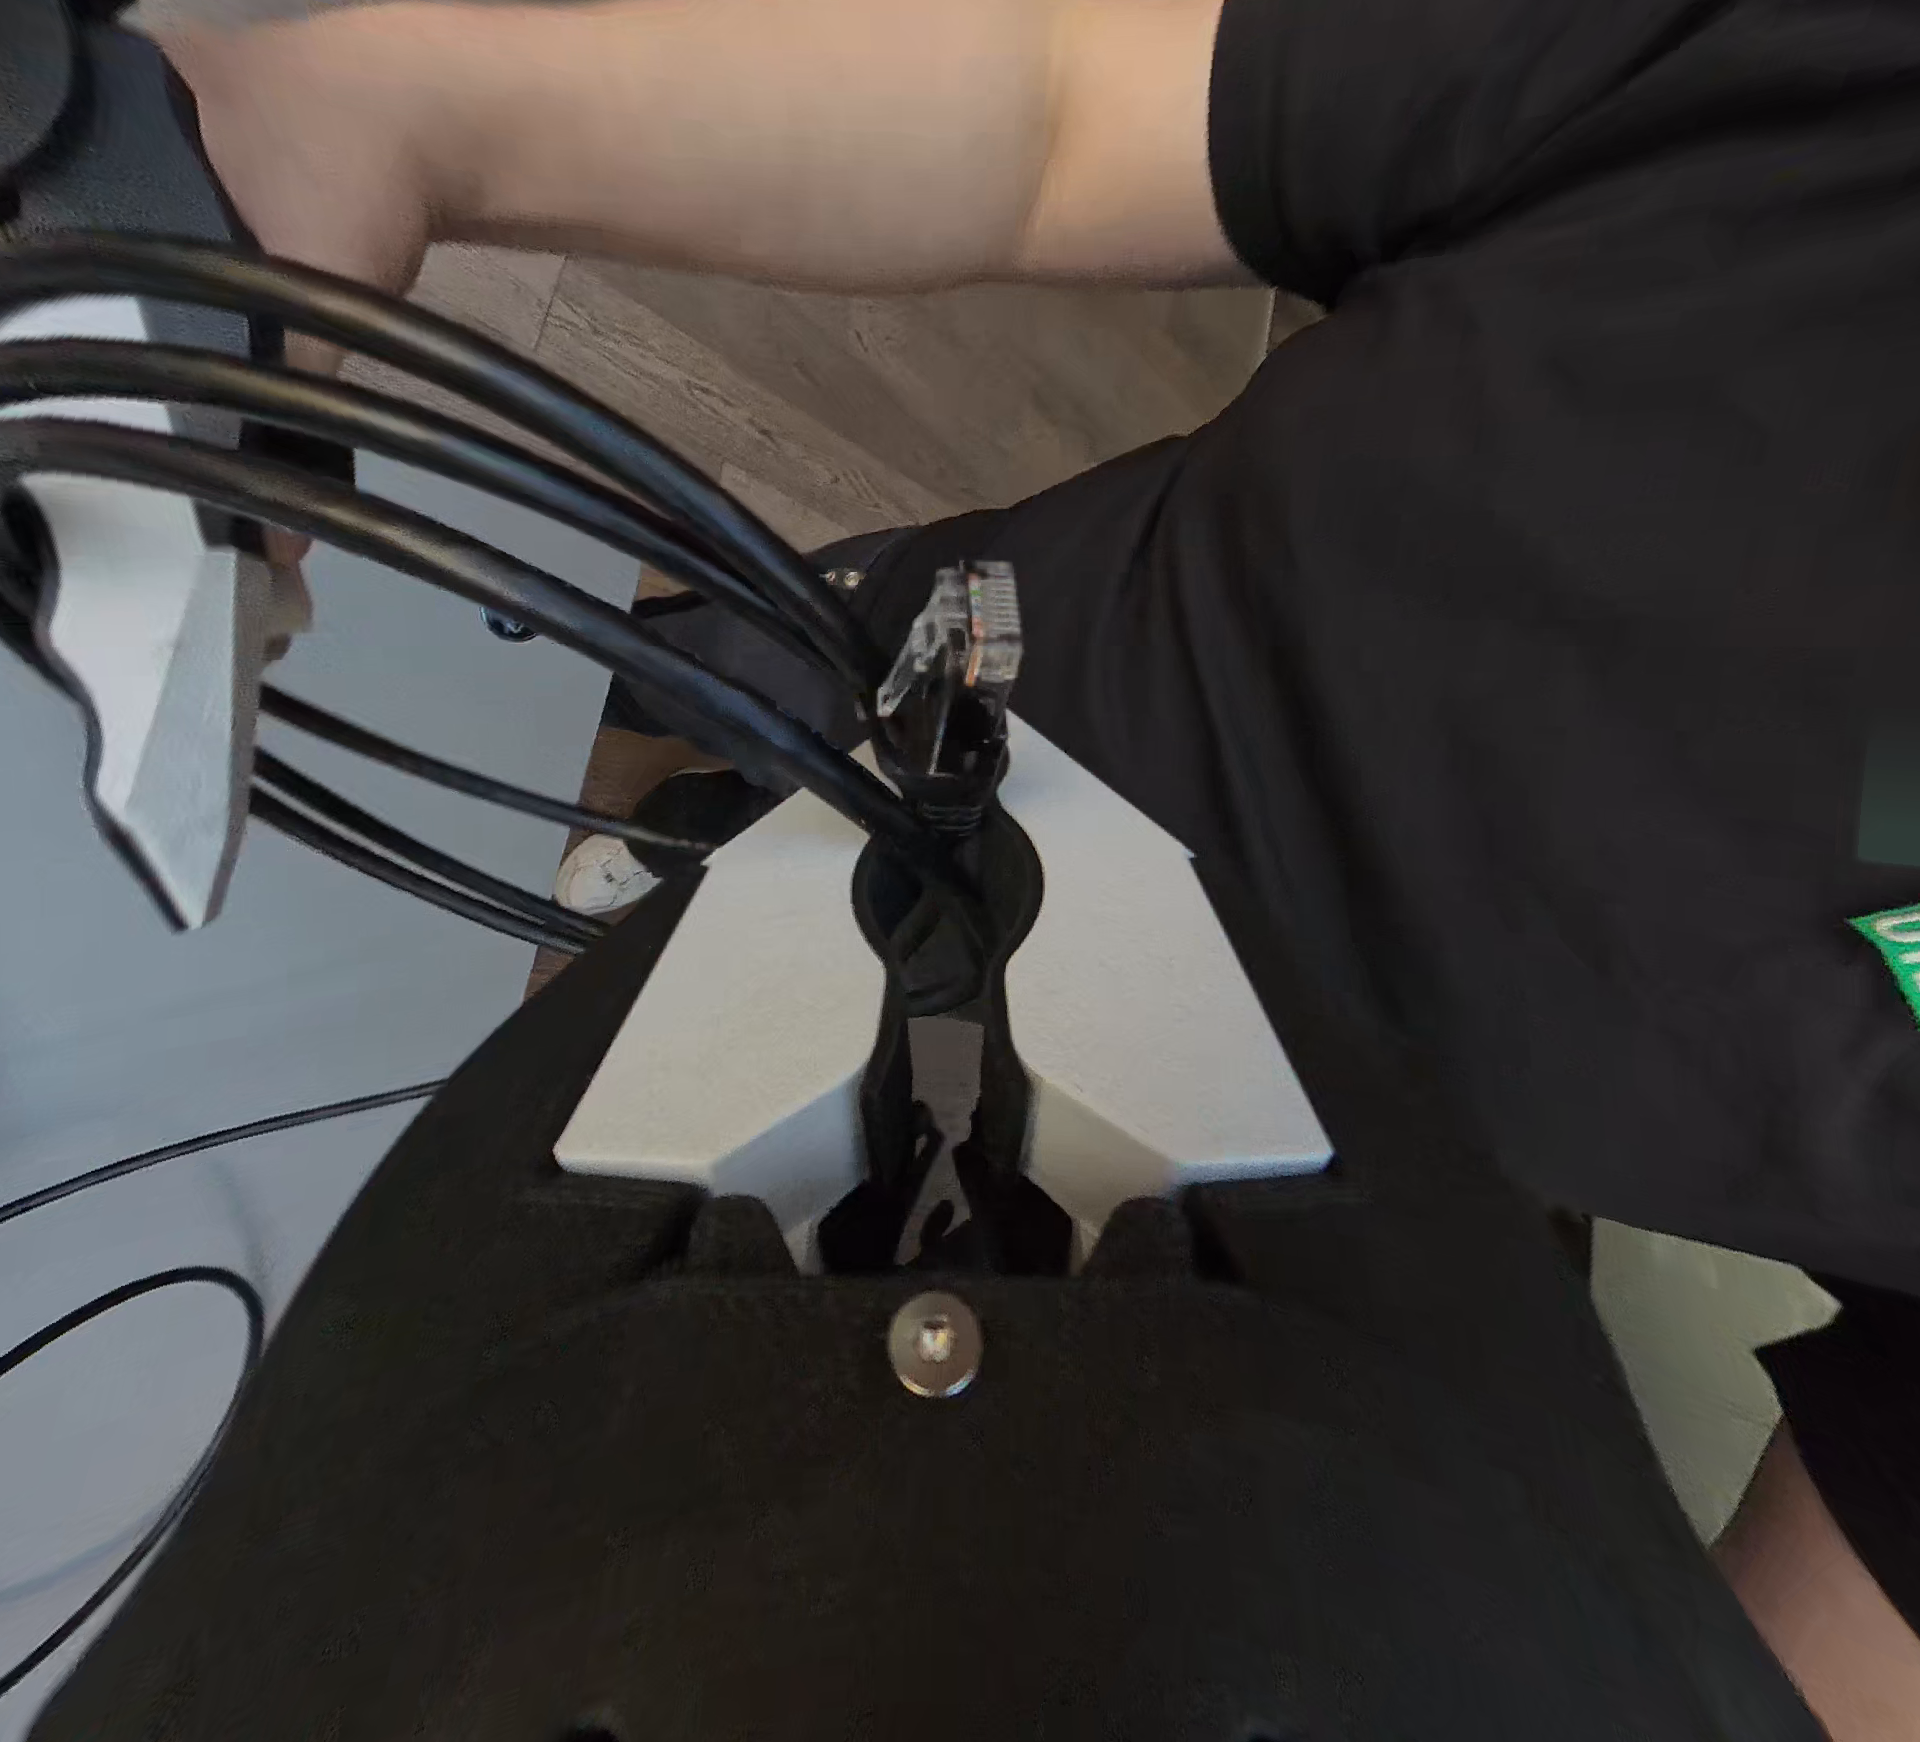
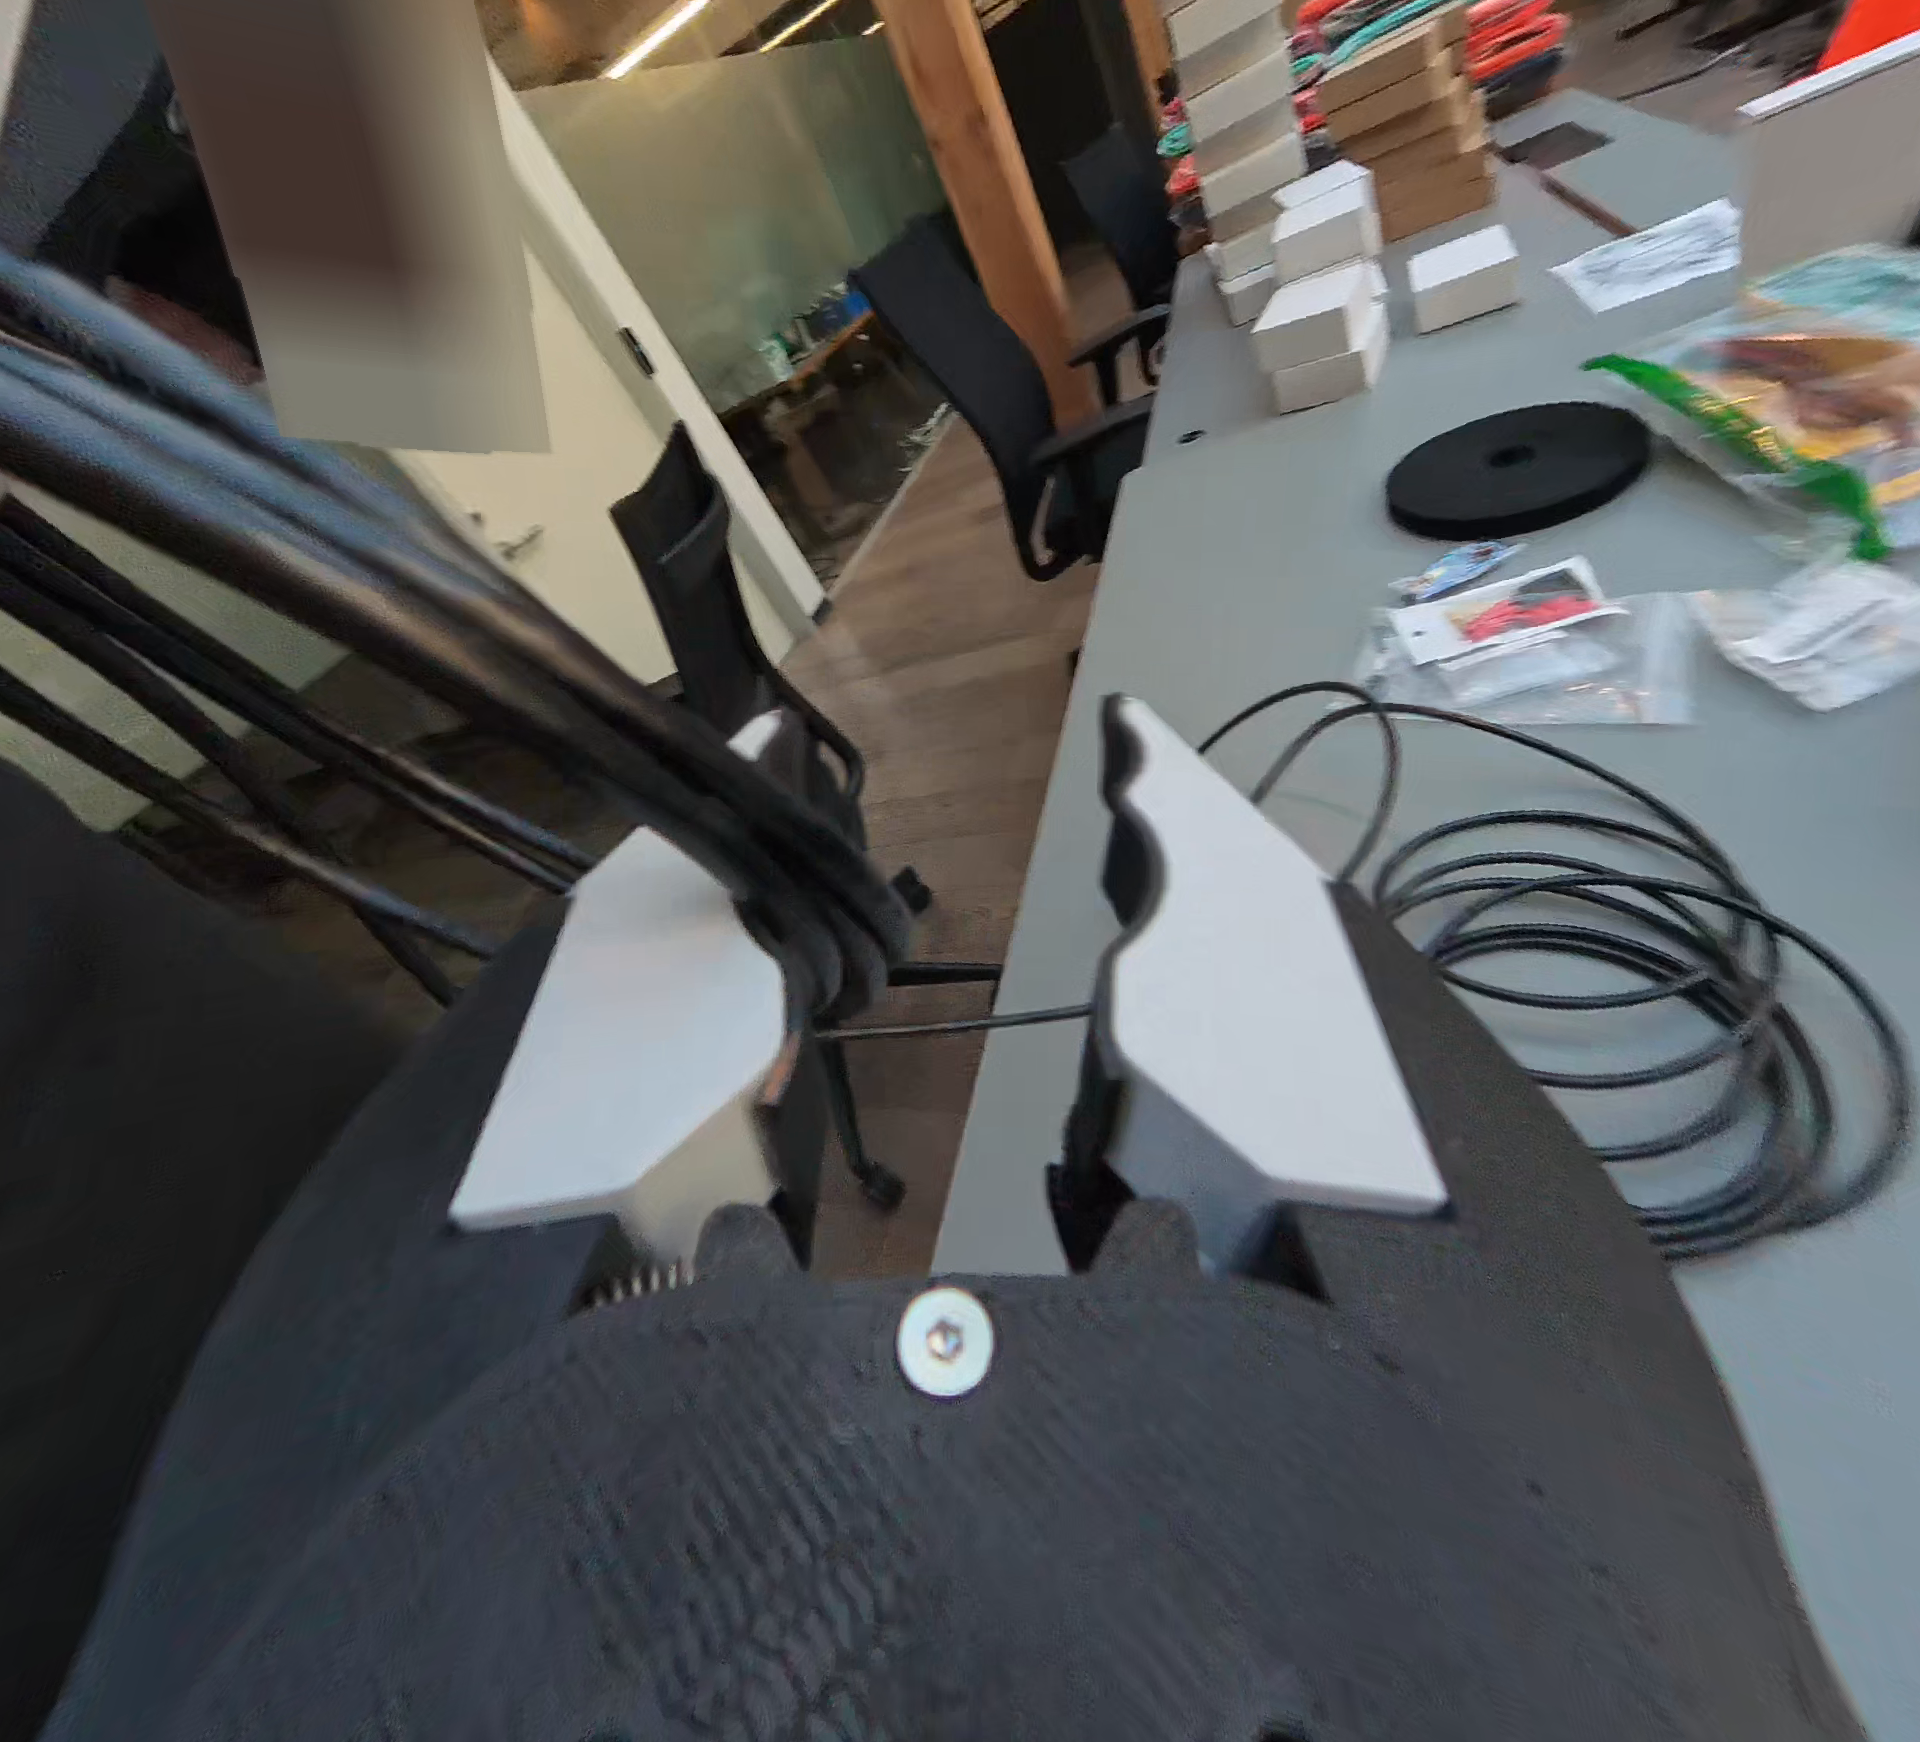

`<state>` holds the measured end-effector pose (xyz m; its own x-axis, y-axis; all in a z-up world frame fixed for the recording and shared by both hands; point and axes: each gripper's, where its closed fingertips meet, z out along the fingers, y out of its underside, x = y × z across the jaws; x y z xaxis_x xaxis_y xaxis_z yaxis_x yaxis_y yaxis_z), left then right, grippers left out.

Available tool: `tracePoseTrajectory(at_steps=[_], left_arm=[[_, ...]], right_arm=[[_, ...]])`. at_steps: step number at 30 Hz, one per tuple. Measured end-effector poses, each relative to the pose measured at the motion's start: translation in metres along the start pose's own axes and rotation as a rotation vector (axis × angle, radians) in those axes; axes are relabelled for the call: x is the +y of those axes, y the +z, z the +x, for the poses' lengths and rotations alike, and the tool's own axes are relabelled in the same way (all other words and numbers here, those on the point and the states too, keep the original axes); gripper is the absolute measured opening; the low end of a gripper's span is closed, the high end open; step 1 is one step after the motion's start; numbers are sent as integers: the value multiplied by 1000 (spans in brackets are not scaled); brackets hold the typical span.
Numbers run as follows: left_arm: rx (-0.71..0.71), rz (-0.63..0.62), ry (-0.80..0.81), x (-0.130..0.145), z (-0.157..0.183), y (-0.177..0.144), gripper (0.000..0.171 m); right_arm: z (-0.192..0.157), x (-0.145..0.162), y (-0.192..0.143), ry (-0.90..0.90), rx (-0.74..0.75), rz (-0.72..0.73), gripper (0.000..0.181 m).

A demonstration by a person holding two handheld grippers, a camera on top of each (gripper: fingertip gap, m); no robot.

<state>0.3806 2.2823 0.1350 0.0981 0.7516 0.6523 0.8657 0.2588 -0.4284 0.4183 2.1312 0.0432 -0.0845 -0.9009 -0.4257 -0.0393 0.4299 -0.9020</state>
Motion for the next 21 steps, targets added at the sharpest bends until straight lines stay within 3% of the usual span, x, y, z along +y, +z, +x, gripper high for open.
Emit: tracePoseTrajectory(at_steps=[1,2,7,10,12,14,16,21], left_arm=[[8,18,-30,-6,-1,-4,1],[1,51,-73,-13,-6,-10,1],[171,414,-394,-49,-32,-49,1],[385,549,-561,-52,-48,-51,1],[485,579,-690,-53,-62,-40,1],[455,580,-815,-50,-83,-20,0],[396,557,-860,-48,-96,-3,0],[383,625,-899,-64,-106,-9,0]], right_arm=[[-6,6,6,34,-60,-19,16],[-8,8,9,88,-89,-14,4],[-5,22,3,340,-23,140,0],[-23,55,14,688,-163,50,0],[-33,77,20,827,-247,-4,0],[-19,103,21,791,-136,-37,0],[11,113,7,669,62,6,19],[64,89,-59,365,441,176,63]])
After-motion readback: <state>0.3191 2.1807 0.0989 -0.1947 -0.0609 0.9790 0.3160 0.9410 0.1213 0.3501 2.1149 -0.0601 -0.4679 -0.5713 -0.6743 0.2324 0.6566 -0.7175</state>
